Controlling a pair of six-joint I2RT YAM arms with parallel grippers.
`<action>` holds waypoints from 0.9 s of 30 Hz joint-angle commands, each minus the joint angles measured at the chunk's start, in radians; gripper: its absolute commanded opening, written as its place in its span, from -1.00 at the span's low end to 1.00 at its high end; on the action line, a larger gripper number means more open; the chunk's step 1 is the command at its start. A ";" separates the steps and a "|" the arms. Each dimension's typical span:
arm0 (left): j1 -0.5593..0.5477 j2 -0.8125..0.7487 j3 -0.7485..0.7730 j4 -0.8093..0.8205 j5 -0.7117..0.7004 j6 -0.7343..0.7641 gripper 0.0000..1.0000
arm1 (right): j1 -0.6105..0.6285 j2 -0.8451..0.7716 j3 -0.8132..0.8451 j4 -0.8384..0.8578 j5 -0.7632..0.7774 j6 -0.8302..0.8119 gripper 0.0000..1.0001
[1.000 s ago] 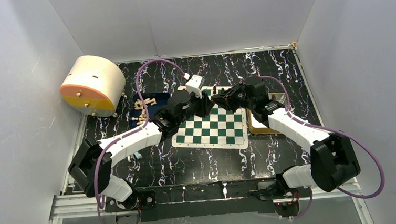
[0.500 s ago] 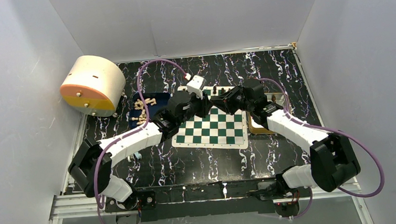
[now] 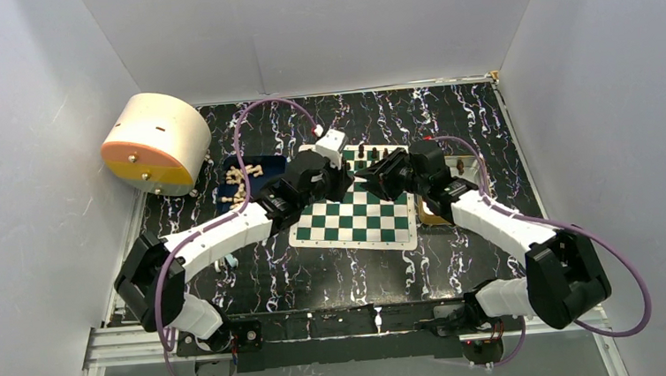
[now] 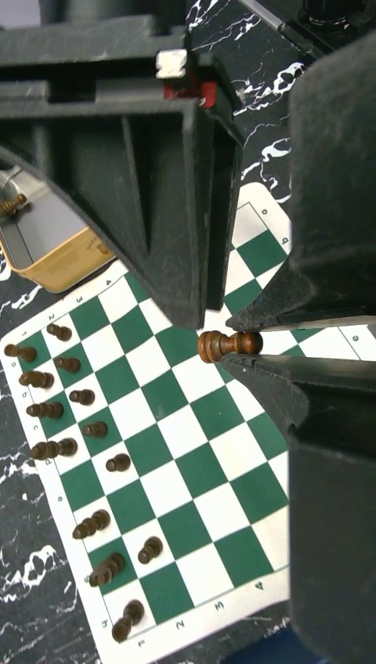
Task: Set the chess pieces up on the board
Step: Pick up the chess piece from the storage box, then place the chess piece on the chessboard.
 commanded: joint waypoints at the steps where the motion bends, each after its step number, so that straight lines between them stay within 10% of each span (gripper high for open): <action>1: 0.005 -0.043 0.091 -0.143 -0.041 -0.005 -0.90 | -0.001 -0.069 -0.001 -0.051 0.023 -0.110 0.01; 15: 0.089 -0.012 0.185 -0.475 -0.046 0.063 -0.88 | 0.000 -0.294 0.008 -0.332 0.145 -0.410 0.94; 27: 0.182 0.217 0.337 -0.730 0.096 0.102 -0.87 | -0.001 -0.401 0.028 -0.432 0.242 -0.514 0.97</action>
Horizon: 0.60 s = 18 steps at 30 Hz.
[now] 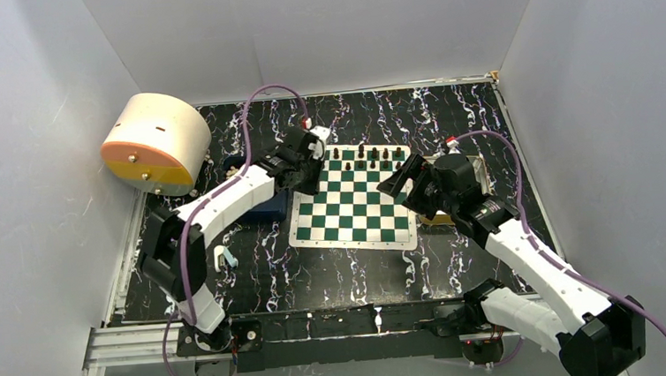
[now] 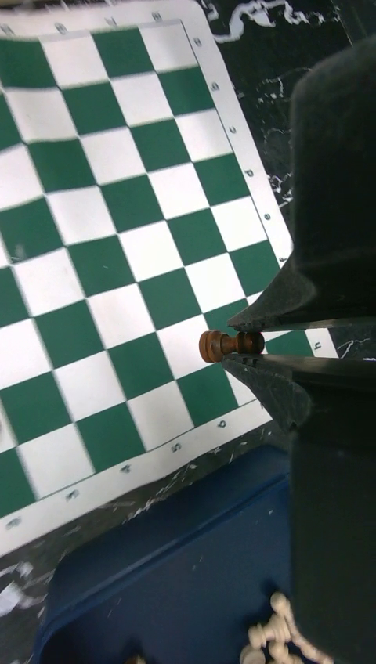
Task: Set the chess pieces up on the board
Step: Place the chess piece on the chessboard.
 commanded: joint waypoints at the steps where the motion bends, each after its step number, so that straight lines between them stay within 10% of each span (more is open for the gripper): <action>1: 0.004 0.066 0.048 -0.132 0.091 0.021 -0.88 | 0.000 -0.040 0.040 -0.021 0.072 -0.061 0.97; 18: 0.003 0.250 0.112 -0.205 0.087 0.040 -0.82 | 0.000 -0.053 0.041 -0.013 0.090 -0.091 0.97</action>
